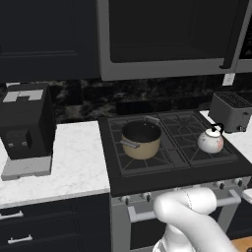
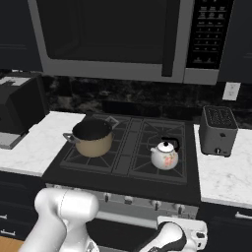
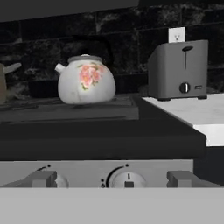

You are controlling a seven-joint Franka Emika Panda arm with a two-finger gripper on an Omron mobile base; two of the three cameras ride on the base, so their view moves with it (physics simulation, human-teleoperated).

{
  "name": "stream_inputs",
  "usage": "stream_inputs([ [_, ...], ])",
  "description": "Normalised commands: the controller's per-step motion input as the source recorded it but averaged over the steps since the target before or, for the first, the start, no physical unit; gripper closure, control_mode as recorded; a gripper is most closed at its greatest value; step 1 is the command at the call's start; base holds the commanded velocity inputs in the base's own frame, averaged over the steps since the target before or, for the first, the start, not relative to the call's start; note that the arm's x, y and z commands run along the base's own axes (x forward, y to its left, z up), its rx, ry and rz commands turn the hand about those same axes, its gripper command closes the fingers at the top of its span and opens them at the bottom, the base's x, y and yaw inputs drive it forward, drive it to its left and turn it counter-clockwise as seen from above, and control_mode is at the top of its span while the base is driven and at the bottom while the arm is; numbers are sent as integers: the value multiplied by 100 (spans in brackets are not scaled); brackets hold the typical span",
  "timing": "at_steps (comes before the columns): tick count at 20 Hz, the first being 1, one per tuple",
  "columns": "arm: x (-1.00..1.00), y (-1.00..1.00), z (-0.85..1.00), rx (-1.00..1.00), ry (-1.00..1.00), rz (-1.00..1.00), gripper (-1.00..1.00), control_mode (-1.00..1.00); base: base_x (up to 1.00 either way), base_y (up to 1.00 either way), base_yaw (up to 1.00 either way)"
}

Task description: Pick the kettle from the counter and place it on a stove burner. Then turn the burner on.

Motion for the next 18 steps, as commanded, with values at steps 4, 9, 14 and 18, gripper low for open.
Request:
stream_inputs([
  [4, 12, 5, -49, 0, 0, 4, -100, -100, 0, 0, 0],
  [9, 24, -5, -12, 0, -4, 3, -100, -100, 0, 0, 0],
  [14, 28, -2, -1, 0, -2, 1, -100, -100, 0, 0, 0],
  [18, 27, -1, -16, 0, -1, 0, -100, -100, 0, 0, 0],
])
